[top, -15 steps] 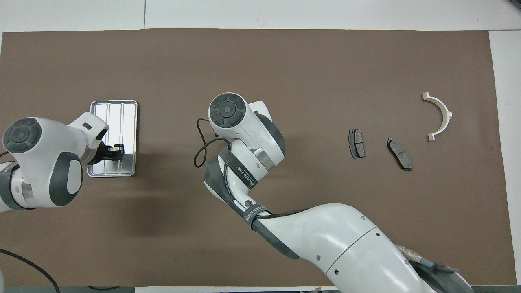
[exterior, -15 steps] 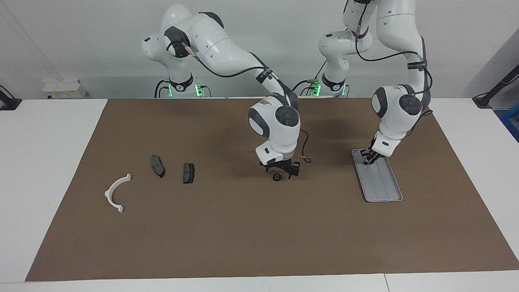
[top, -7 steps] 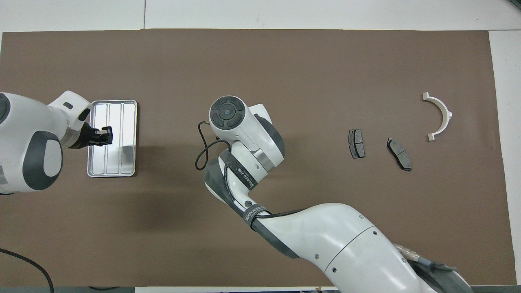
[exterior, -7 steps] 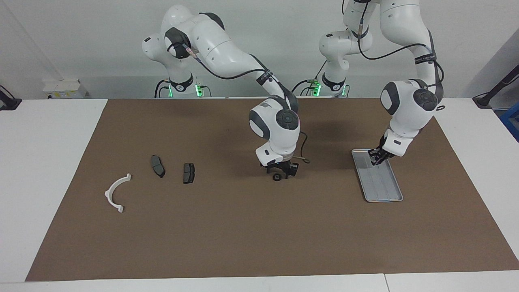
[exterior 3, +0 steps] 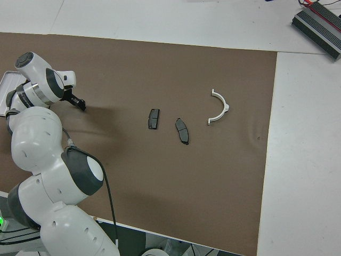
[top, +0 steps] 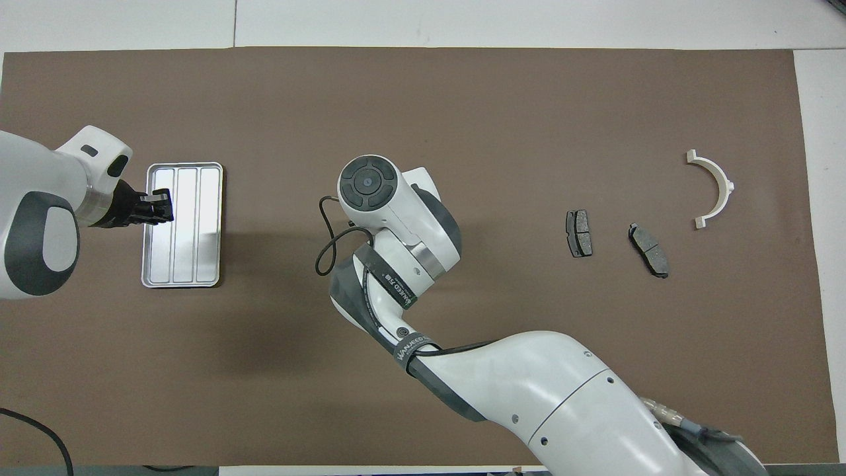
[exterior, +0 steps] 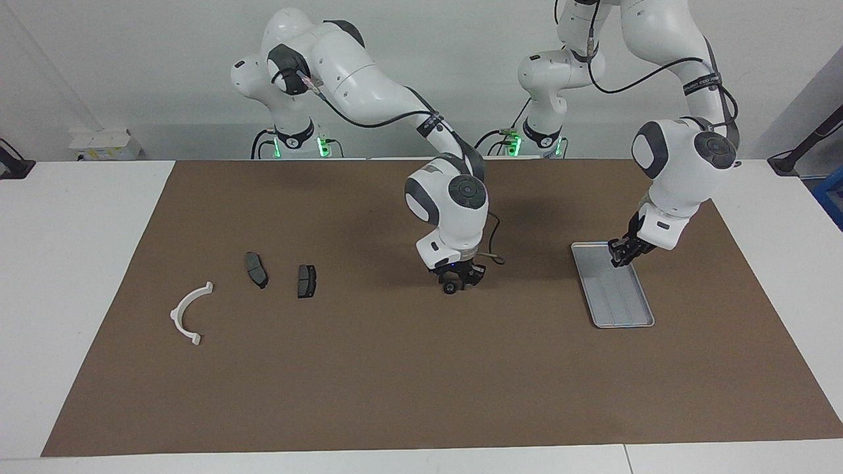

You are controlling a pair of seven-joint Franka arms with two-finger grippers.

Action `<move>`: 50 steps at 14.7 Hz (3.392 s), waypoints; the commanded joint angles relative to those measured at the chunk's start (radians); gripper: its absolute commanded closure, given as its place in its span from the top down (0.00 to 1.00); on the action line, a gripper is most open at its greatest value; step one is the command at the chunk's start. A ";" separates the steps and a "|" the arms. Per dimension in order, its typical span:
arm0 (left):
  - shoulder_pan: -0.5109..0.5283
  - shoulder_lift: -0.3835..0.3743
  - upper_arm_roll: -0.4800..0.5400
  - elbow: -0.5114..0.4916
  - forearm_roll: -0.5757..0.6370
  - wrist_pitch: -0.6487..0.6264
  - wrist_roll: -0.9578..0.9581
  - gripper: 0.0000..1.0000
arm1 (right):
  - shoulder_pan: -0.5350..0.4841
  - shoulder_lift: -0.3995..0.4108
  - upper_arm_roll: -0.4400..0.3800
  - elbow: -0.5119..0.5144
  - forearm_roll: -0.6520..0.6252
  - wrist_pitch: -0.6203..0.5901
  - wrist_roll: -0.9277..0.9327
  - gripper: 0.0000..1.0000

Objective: Place bearing gear from tray to pile

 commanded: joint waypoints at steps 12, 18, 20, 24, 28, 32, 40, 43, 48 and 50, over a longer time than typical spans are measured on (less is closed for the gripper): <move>-0.023 -0.006 0.005 0.024 -0.017 -0.030 -0.043 0.06 | -0.006 0.001 0.002 -0.016 0.007 0.001 -0.021 0.00; -0.041 -0.001 0.003 0.036 -0.022 -0.024 -0.075 0.06 | -0.038 -0.053 -0.006 -0.006 -0.012 -0.118 -0.032 0.00; -0.061 0.005 0.003 0.053 -0.026 -0.027 -0.109 0.06 | -0.061 -0.103 -0.003 0.020 -0.009 -0.199 -0.074 0.00; -0.172 0.020 0.006 0.089 -0.028 -0.028 -0.207 0.06 | -0.179 -0.232 -0.003 0.021 -0.004 -0.318 -0.342 0.00; -0.372 0.190 0.009 0.298 -0.017 -0.053 -0.517 0.06 | -0.369 -0.283 -0.003 0.019 -0.009 -0.362 -0.770 0.00; -0.565 0.449 0.017 0.556 0.053 -0.053 -0.776 0.06 | -0.521 -0.283 -0.003 -0.079 -0.012 -0.242 -1.013 0.00; -0.688 0.537 0.078 0.552 0.075 -0.016 -0.861 0.17 | -0.609 -0.216 -0.006 -0.268 -0.052 0.108 -1.108 0.00; -0.679 0.531 0.083 0.551 0.092 -0.016 -0.855 1.00 | -0.610 -0.174 -0.006 -0.269 -0.056 0.177 -1.116 0.00; -0.463 0.156 0.081 0.308 0.083 -0.053 -0.751 1.00 | -0.613 -0.148 -0.006 -0.271 -0.058 0.217 -1.118 0.00; -0.330 0.031 0.078 0.246 0.070 -0.135 -0.575 1.00 | -0.620 -0.144 -0.006 -0.272 -0.058 0.222 -1.116 0.00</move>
